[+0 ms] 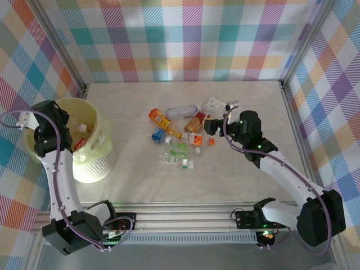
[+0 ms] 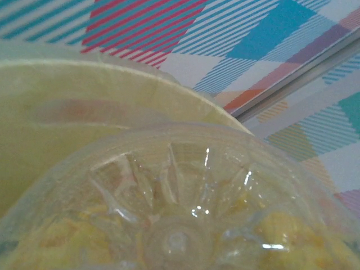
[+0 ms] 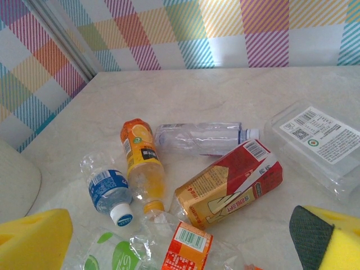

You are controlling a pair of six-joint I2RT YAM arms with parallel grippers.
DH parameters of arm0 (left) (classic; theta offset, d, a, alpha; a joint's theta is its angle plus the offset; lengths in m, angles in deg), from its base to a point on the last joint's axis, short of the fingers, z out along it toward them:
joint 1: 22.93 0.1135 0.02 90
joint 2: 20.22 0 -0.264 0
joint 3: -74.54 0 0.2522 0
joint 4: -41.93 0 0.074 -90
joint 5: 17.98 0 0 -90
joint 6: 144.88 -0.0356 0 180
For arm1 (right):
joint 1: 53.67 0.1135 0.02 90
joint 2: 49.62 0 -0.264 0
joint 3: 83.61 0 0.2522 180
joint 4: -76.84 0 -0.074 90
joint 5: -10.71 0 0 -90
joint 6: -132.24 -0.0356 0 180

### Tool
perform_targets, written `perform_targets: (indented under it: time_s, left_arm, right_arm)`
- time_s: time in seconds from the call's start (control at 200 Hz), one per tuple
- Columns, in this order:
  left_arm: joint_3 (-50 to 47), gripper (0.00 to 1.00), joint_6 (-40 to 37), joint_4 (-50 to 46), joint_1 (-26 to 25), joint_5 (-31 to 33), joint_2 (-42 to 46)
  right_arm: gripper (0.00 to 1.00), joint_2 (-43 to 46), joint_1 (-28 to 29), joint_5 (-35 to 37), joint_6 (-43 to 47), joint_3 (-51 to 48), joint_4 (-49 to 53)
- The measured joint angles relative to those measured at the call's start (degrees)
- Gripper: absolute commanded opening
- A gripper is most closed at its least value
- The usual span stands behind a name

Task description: Put the plastic bottles in the bin

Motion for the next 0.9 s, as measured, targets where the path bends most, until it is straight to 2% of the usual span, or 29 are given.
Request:
perform_targets:
  time_s: [0.145, 0.335, 0.735, 0.825, 0.9]
  left_arm:
    - [0.09, 0.79, 4.68, 0.13, 0.0, -0.37, -2.51]
    - [1.7, 1.0, 8.63, -0.63, 0.07, -0.7, -3.43]
    - [4.0, 1.0, 11.67, -2.67, -0.07, -0.96, 1.84]
    - [5.38, 1.0, 11.21, -3.08, -1.2, -1.25, 2.25]
    - [6.69, 1.0, 10.32, -3.06, -4.04, -1.16, 2.51]
  right_arm:
    - [1.0, 0.46, 0.0, 0.07, -0.02, 0.0, 0.33]
    - [1.0, 1.73, 0.0, 1.38, -0.02, -0.02, 0.46]
    - [1.0, 3.69, 0.0, 3.98, -0.02, -1.86, 0.2]
    - [1.0, 3.69, 0.0, 4.33, -0.07, -1.88, 0.15]
    - [1.0, 3.69, 0.0, 4.59, -0.31, -1.88, -0.09]
